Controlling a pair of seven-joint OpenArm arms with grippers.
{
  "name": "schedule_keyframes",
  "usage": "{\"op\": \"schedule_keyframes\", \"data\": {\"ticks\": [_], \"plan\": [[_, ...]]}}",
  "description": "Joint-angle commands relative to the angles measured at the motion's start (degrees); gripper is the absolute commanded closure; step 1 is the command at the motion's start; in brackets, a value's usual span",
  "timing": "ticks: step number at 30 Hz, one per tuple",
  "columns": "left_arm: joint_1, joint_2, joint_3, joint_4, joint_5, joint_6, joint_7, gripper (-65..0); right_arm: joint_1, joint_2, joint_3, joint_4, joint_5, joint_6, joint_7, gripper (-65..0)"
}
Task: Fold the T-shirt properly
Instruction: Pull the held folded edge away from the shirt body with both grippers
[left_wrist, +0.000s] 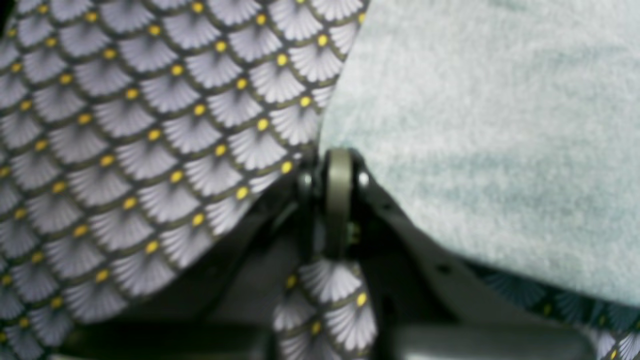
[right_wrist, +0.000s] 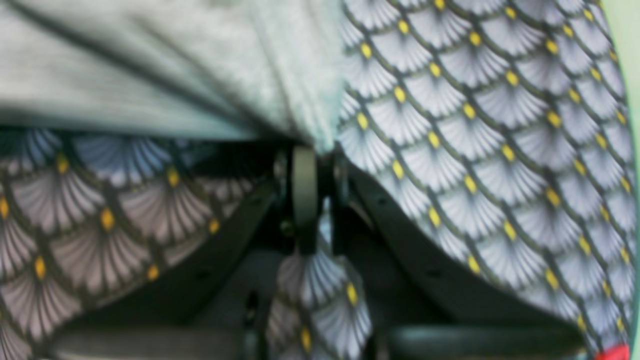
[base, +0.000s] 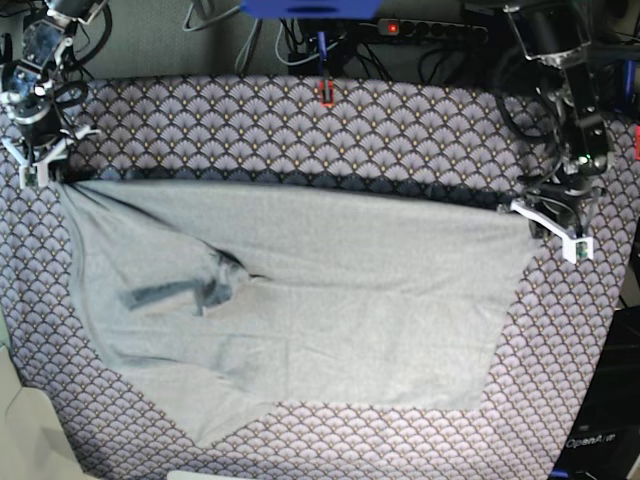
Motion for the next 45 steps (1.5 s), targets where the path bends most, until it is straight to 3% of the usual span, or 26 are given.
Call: {"op": "schedule_keyframes", "data": {"ticks": [1, 6, 12, 15, 23, 26, 43, 45], "plan": [[0.19, -1.18, -0.51, 1.95, 0.5, 0.91, -1.58, 0.0, -0.42, 1.03, 1.0, 1.83, 0.63, -1.1, 1.14, 0.0], [4.23, -1.0, -2.89, 5.82, 0.5, 0.82, -1.58, 0.0, -1.47, -1.69, 4.25, 4.73, 0.37, -1.1, 1.14, 0.0], [8.98, -0.3, -3.68, 7.05, 0.5, 0.73, -2.02, 0.0, -3.58, -2.66, 5.66, 5.08, 0.45, -1.1, 1.14, 0.0], [11.53, -0.21, -4.47, 8.1, 0.5, -3.49, -2.2, 0.0, -5.52, -3.28, 5.75, 5.08, 0.54, -1.1, 2.28, 0.0], [13.29, 3.75, -16.16, 7.66, 1.11, -14.13, -1.58, 0.0, -12.29, -6.88, 5.92, 4.73, 0.37, -1.1, 15.21, 0.0], [14.78, 3.83, -17.3, 7.49, 1.11, -16.41, -1.58, 0.0, -13.96, -7.32, 5.92, 4.64, 0.37, -1.1, 17.05, 0.0], [16.71, 5.33, -17.48, 7.4, 1.11, -16.59, -1.67, 0.0, -14.4, -6.88, 6.01, 1.92, 0.19, -1.1, 17.49, 0.0], [16.71, 5.33, -17.48, 7.4, 1.11, -16.59, -1.67, 0.0, -14.4, -6.88, 6.01, 1.92, 0.19, -1.1, 17.49, -4.2]]}}
